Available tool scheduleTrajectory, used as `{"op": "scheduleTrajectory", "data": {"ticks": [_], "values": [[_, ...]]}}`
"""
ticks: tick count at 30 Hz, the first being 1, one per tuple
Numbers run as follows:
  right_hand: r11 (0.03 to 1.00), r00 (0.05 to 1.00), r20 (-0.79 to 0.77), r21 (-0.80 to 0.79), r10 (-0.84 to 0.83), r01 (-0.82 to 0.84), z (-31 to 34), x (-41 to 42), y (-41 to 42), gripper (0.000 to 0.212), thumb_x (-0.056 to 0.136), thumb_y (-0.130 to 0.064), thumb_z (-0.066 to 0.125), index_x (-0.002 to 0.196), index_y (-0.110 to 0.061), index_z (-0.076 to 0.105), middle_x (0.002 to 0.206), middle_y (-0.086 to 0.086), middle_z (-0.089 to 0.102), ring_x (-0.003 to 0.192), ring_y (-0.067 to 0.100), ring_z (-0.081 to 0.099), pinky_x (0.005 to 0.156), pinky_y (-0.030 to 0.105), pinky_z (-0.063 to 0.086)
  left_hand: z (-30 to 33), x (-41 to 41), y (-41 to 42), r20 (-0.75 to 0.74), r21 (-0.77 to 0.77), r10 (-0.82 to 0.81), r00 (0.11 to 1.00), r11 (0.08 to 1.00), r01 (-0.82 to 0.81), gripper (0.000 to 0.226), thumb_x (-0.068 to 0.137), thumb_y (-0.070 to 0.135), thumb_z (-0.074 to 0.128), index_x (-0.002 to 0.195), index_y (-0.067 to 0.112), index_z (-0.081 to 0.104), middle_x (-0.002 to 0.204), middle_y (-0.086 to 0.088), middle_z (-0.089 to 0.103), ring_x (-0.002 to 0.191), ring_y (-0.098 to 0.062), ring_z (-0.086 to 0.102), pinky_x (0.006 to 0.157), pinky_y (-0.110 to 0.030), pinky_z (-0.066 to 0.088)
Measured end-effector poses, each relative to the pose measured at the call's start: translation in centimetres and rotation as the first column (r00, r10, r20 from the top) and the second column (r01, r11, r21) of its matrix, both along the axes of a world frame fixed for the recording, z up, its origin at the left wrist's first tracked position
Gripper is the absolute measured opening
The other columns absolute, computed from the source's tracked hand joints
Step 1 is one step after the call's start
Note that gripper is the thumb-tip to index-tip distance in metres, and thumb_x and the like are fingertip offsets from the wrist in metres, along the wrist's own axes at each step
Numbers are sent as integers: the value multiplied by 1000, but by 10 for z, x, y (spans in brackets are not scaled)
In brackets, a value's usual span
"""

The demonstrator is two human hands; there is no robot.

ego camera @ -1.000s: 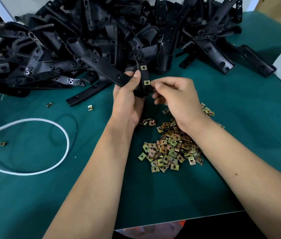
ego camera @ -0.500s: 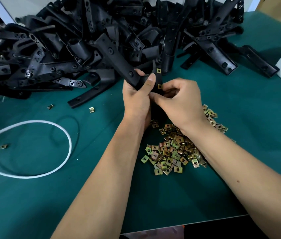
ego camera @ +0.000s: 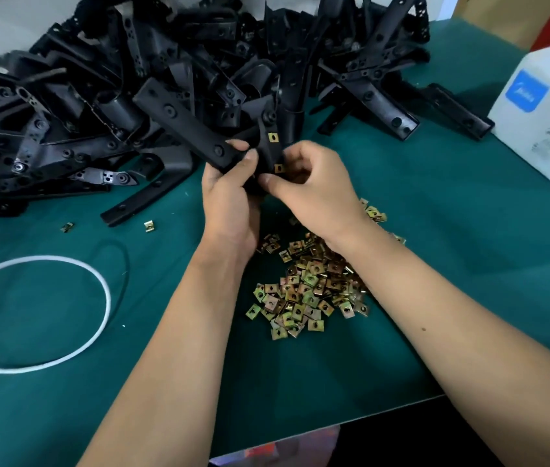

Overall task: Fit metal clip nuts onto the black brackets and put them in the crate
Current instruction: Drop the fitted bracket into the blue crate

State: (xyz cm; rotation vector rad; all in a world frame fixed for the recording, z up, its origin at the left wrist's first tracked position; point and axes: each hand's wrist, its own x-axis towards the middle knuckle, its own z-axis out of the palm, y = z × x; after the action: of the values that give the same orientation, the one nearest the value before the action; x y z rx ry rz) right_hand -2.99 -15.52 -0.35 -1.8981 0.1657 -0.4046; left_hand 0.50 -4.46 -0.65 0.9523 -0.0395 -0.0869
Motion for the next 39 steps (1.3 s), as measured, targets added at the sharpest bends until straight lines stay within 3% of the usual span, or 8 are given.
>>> {"op": "scheduleTrajectory", "data": {"ticks": [9, 13, 16, 22, 26, 31, 35, 39], "values": [[911, 964, 49, 343, -262, 230, 37, -31, -49, 15, 94, -22, 72, 107, -15, 68, 98, -4, 70, 89, 7, 67, 80, 24, 55, 20, -50, -64, 153, 283, -227, 962, 943, 177, 26, 96, 29, 61, 119, 23, 67, 127, -3, 71, 123, -16, 64, 112, -42, 47], [830, 863, 149, 392, -483, 397, 46, -82, -120, 11, 95, -5, 65, 102, -12, 68, 94, -1, 68, 88, 11, 64, 90, 33, 54, 41, -90, -144, 271, 334, -348, 897, 908, 252, 13, 93, 22, 62, 103, 15, 61, 100, -1, 68, 91, -1, 66, 83, -17, 52], [729, 733, 191, 423, -652, 538, 40, -146, -183, 15, 90, -6, 65, 99, -18, 67, 84, 7, 65, 77, 19, 60, 74, 34, 51, 49, -132, -211, 298, 436, -486, 822, 835, 335, 28, 82, 31, 65, 102, 15, 55, 100, -2, 63, 90, -7, 61, 85, -25, 51], [331, 383, -38, 430, -923, 840, -33, -319, -292, 17, 92, 0, 66, 96, -17, 65, 75, -3, 70, 70, 16, 64, 73, 31, 52, 10, -249, -319, 75, 776, -903, 423, 320, 544, 82, 75, 42, 69, 146, 10, 43, 129, -10, 67, 120, -26, 64, 105, -44, 50], [66, 197, -423, 305, -884, 950, -123, -418, -323, 18, 91, 7, 65, 109, 5, 67, 90, 21, 67, 74, 27, 63, 75, 37, 49, -54, -314, -348, -178, 842, -973, 145, -74, 535, 59, 91, 28, 73, 142, 12, 49, 125, -4, 66, 118, -24, 65, 101, -36, 50], [-112, -91, -646, -9, -758, 994, -192, -485, -314, 36, 86, -18, 76, 117, -1, 68, 109, 22, 72, 96, 35, 70, 88, 43, 57, -115, -352, -356, -360, 827, -933, 13, -313, 467, 61, 93, 39, 70, 146, 16, 49, 140, -9, 59, 122, -26, 60, 99, -34, 46], [-162, -267, -618, -222, -739, 961, -196, -496, -305, 42, 86, -23, 71, 123, -5, 60, 124, 24, 64, 114, 40, 63, 95, 41, 50, -130, -357, -363, -362, 843, -932, 22, -317, 434, 62, 93, 42, 69, 147, 20, 48, 143, -6, 56, 124, -26, 59, 102, -34, 47], [-114, -237, -468, -276, -851, 954, -174, -473, -307, 33, 87, -13, 65, 119, -6, 62, 121, 21, 65, 111, 37, 62, 95, 39, 47, -115, -353, -374, -240, 870, -960, 143, -147, 471, 48, 92, 35, 70, 136, 19, 58, 133, -5, 65, 113, -22, 65, 89, -28, 47]]}}
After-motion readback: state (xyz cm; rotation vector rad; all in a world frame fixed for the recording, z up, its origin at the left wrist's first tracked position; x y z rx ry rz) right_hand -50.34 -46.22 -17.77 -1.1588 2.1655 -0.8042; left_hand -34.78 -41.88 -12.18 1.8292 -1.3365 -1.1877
